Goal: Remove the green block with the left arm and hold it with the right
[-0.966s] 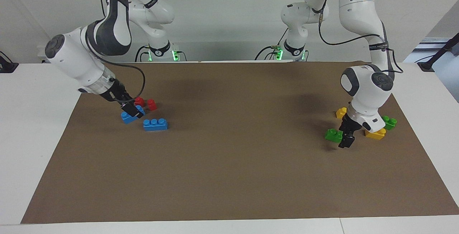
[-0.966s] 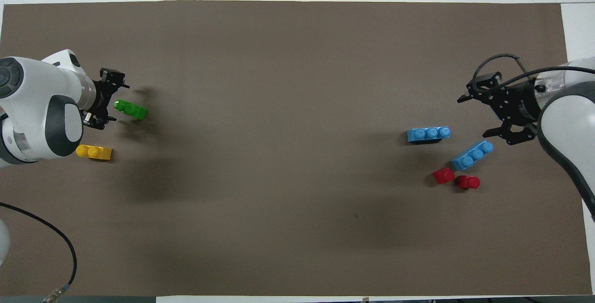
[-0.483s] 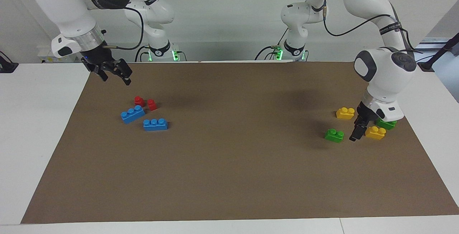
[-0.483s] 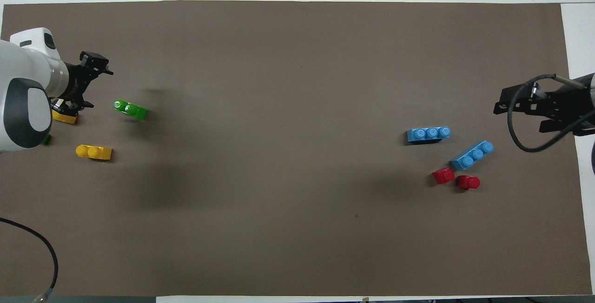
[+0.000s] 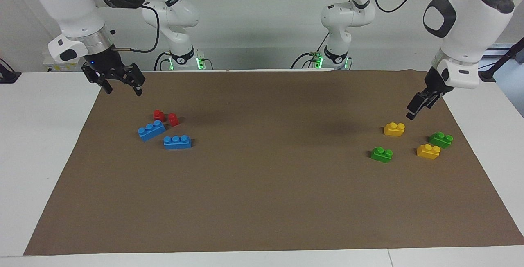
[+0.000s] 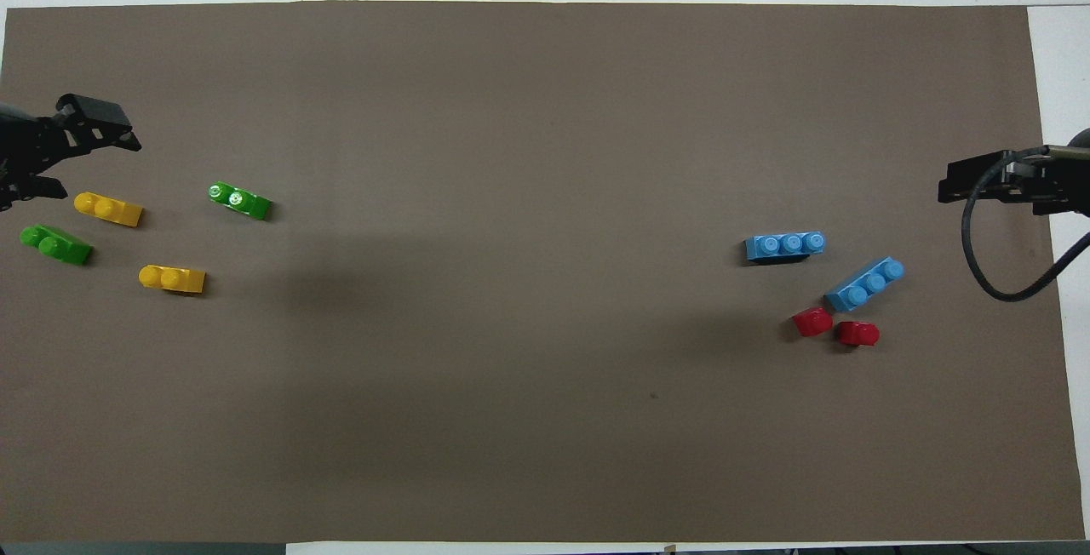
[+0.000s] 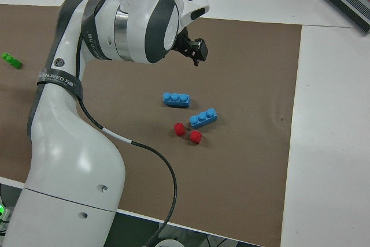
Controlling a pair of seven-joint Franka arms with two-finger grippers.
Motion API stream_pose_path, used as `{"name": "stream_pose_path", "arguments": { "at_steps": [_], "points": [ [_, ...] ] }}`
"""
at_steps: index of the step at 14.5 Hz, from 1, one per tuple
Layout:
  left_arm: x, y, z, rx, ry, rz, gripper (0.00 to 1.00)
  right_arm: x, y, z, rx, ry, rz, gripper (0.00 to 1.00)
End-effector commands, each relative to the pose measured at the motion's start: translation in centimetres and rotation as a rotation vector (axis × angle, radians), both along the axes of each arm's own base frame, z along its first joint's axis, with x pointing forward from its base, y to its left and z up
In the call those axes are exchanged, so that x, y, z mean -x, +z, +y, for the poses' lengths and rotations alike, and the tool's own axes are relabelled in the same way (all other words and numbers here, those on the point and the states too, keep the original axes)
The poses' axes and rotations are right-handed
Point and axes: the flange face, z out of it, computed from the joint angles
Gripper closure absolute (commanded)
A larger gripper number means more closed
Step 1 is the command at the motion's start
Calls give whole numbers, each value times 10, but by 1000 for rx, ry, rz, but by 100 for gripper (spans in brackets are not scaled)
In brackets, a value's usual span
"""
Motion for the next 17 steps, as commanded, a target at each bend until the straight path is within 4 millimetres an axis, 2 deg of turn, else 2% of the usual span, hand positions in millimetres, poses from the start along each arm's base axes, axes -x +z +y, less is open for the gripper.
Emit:
{"name": "stream_pose_path", "arguments": {
  "at_steps": [1, 4, 7, 17],
  "points": [
    [35, 29, -3, -27, -185, 52, 0, -6, -2, -2, 20, 26, 32, 0],
    [60, 42, -9, -27, -265, 112, 0, -6, 5, -2, 21, 26, 32, 0],
    [71, 43, -17, -25, -351, 156, 0, -6, 5, 0, 19, 29, 35, 0],
    [70, 43, -18, -27, -368, 147, 0, -4, 0, 1, 17, 27, 52, 0]
  ]
}}
